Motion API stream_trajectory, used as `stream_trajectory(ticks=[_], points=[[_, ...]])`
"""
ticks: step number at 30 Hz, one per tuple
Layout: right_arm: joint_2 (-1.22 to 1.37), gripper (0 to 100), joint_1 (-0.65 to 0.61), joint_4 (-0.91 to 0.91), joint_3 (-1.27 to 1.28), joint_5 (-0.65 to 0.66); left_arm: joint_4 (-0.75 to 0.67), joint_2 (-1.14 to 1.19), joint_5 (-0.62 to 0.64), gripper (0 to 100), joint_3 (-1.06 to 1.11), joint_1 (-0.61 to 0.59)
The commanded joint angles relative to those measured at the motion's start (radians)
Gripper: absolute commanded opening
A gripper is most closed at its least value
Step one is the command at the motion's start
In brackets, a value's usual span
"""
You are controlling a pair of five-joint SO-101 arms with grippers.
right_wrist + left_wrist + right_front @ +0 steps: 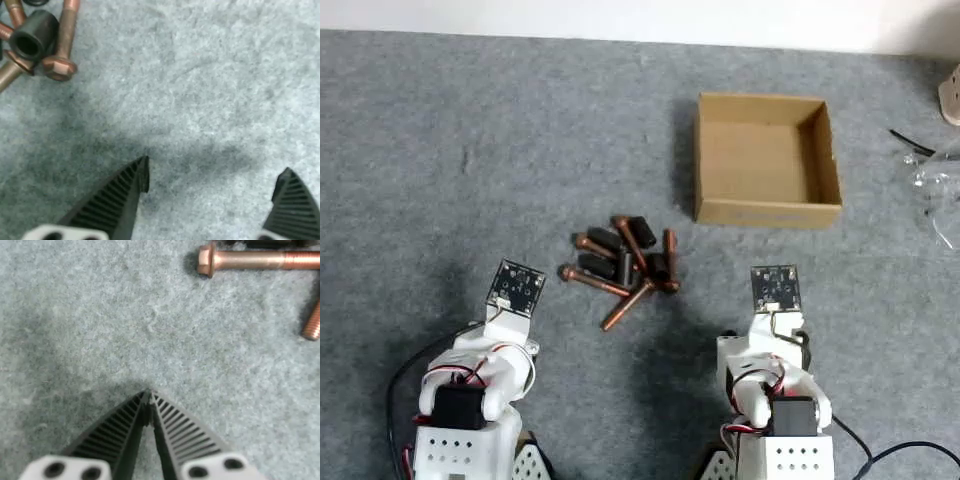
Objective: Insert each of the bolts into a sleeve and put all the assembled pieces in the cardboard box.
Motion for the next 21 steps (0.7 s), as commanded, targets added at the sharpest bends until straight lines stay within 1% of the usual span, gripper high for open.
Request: stream_trajectory(ticks=[1,16,17,20,21], points=[[-0.004,35.3,0.01,0.004,0.148,-0.003,0.003,-0.01,0.006,2,0.019,0.004],[-0.004,35.3,0.01,0.004,0.148,-0.003,0.003,-0.01,0.006,2,0.019,0.007],[-0.004,35.3,0.01,0.004,0.148,-0.003,0.003,-0.01,0.006,2,0.019,0.022],[-0.004,35.3,0.01,0.004,0.148,-0.003,0.003,-0.01,0.002,2,0.016,0.143],[-0.004,35.3,0.005,0.004,0.148,-0.006,0.008,-0.01,0.002,2,0.013,0.162]])
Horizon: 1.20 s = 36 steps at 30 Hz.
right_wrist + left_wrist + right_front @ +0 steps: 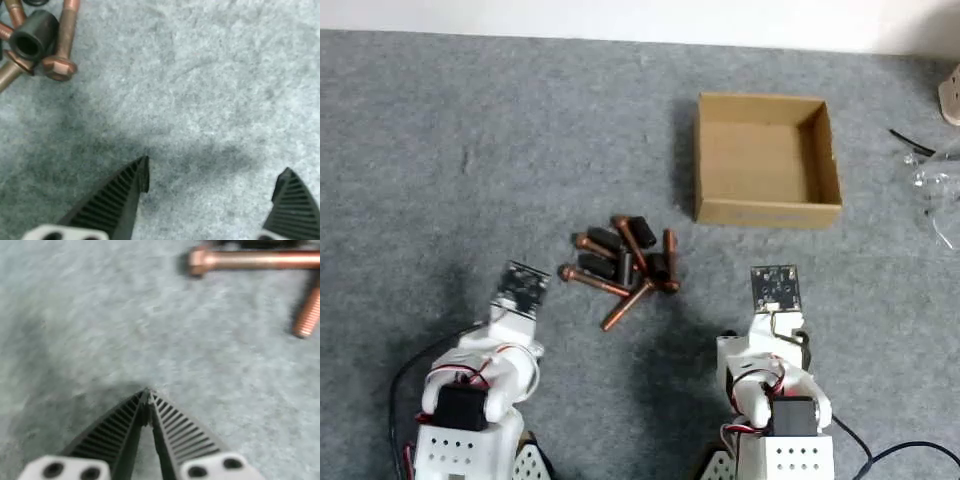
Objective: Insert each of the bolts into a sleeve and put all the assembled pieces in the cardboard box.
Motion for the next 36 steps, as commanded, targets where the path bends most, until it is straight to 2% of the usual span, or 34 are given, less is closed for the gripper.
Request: stream_trajectory(ticks=[1,4,9,13,19,21,28,32,36], points=[[-0.004,35.3,0.005,0.004,0.148,-0.009,0.002,-0.01,0.0,2,0.005,0.111],[-0.004,35.3,-0.001,0.001,0.148,-0.008,-0.017,-0.01,0.0,2,-0.079,0.047],[-0.004,35.3,-0.045,-0.041,0.148,-0.009,-0.167,-0.01,0.002,2,-0.254,-0.102],[-0.004,35.3,-0.041,-0.039,0.148,-0.006,-0.259,-0.01,0.0,2,-0.452,-0.136],[-0.004,35.3,-0.041,-0.039,0.148,-0.005,-0.276,0.007,-0.005,2,-0.705,-0.157],[-0.004,35.3,-0.041,-0.039,0.148,-0.009,-0.276,0.045,-0.055,2,-0.765,-0.157],[-0.001,35.3,-0.041,-0.031,0.148,-0.005,-0.258,0.456,-0.117,2,-0.997,-0.166],[-0.001,35.3,-0.041,-0.031,0.148,-0.005,-0.129,0.702,-0.109,2,-1.216,-0.159],[-0.001,35.3,-0.041,-0.031,0.148,-0.005,-0.046,0.9,-0.026,2,-1.376,-0.159]])
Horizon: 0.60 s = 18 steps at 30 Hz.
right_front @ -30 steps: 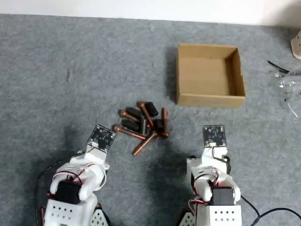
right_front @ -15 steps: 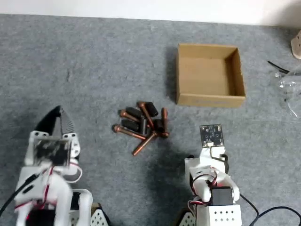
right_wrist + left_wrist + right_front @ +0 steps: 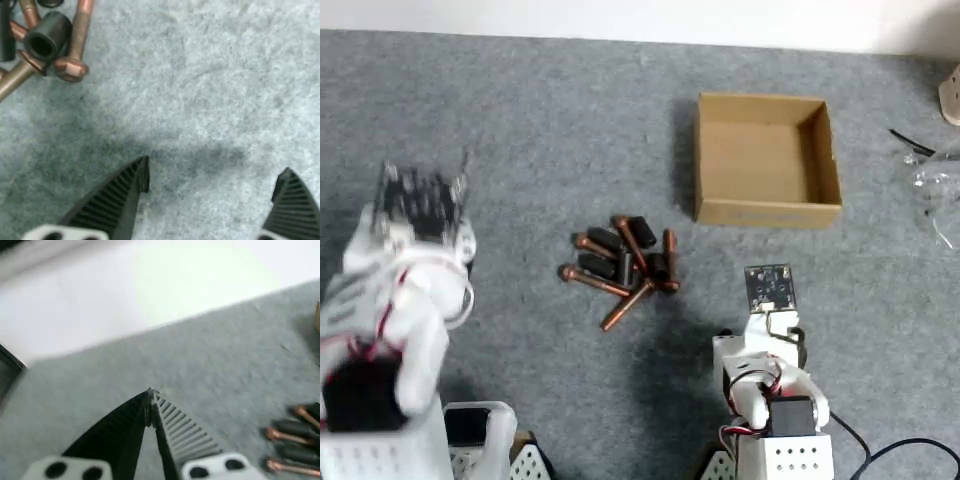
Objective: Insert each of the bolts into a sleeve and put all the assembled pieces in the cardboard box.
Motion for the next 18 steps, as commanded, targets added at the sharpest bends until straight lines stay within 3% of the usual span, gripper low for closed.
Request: stream_trajectory(ticks=[1,8,18], points=[[-0.001,35.3,-0.005,-0.019,0.148,-0.005,0.081,0.237,0.068,2,-0.203,-0.002],[-0.001,35.3,-0.005,-0.019,0.148,-0.005,0.172,0.441,0.097,2,-0.266,-0.001],[-0.001,35.3,-0.005,-0.019,0.148,-0.005,0.12,0.567,0.097,2,-0.093,-0.001]])
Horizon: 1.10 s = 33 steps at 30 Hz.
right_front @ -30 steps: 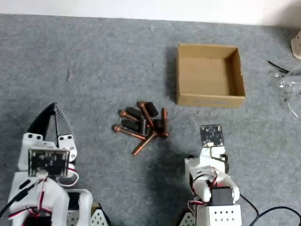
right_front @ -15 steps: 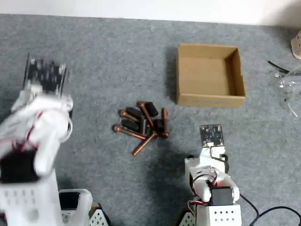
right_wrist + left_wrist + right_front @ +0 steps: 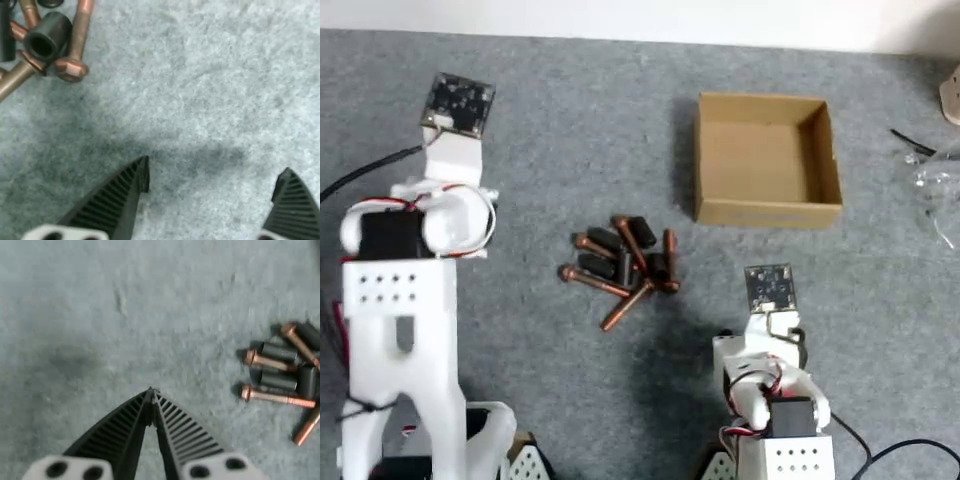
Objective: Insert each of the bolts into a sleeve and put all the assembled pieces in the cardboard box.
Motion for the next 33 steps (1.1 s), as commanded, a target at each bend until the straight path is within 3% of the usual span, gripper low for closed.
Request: stream_trajectory(ticks=[1,9,16,24,33], points=[[-0.001,35.3,-0.005,-0.019,0.148,-0.005,-0.069,0.044,0.006,2,0.077,-0.001],[-0.001,35.3,-0.005,-0.019,0.148,-0.005,-0.155,0.108,0.005,2,0.202,-0.001],[-0.001,35.3,-0.005,-0.019,0.148,-0.005,-0.147,0.107,0.003,2,0.153,-0.007],[0.002,35.3,-0.067,-0.019,0.148,-0.005,0.048,0.062,0.006,2,-0.058,-0.001],[-0.001,35.3,-0.07,-0.019,0.148,-0.011,0.114,-0.229,-0.011,2,-0.077,-0.007]])
